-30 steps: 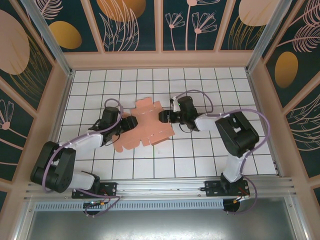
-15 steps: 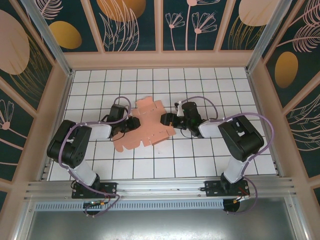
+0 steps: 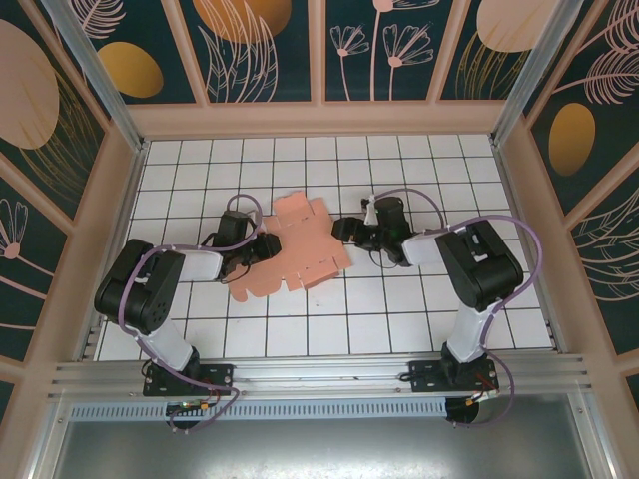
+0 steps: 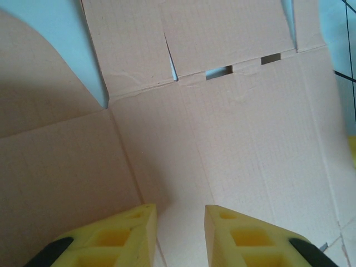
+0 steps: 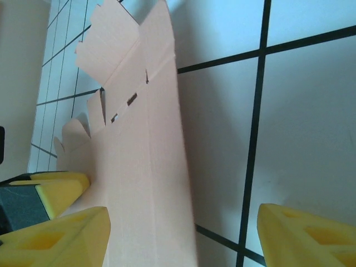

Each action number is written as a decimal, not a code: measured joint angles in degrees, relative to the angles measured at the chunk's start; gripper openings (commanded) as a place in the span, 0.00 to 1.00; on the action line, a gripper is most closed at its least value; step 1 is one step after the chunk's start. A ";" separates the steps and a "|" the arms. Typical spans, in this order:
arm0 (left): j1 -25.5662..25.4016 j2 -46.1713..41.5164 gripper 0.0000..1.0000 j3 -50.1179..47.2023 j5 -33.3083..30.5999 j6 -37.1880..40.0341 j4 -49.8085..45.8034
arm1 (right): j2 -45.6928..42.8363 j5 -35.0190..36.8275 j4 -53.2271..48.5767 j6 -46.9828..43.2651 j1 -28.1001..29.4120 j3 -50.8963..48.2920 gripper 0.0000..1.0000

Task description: Fold the paper box

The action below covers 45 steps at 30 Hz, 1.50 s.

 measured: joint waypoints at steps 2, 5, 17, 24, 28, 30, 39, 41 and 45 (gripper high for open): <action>0.00 0.11 0.29 0.00 0.04 0.00 0.33 | 0.81 -1.38 0.33 -0.17 0.28 0.68 0.67; 0.00 0.22 0.29 0.00 0.07 0.00 0.61 | 2.05 -2.86 0.52 -0.79 1.62 1.66 0.54; 0.00 0.13 0.35 -0.04 0.50 0.04 1.01 | 2.80 -2.54 -0.11 -3.63 2.91 2.99 0.05; -0.24 -1.22 0.56 -0.31 0.74 0.26 0.68 | 2.80 5.49 -9.94 -9.68 5.86 7.85 0.00; -0.31 -4.31 0.65 -1.49 -0.22 0.20 -1.57 | 2.82 14.97 -17.64 -14.27 9.60 11.91 0.00; -0.31 -6.47 0.70 -1.99 -1.60 0.04 -3.13 | 3.19 21.18 -21.75 -16.76 11.69 14.62 0.00; 4.13 -17.81 0.76 -5.03 -6.47 -0.50 -5.81 | 12.52 53.90 -36.76 -26.53 21.22 28.87 0.00; 5.40 -18.03 0.77 -5.42 -6.84 -0.44 -6.32 | 15.08 59.47 -39.39 -27.71 22.86 31.98 0.00; 5.81 -18.01 0.77 -6.38 -7.15 -0.42 -7.48 | 18.14 66.38 -42.69 -29.07 24.59 35.39 0.00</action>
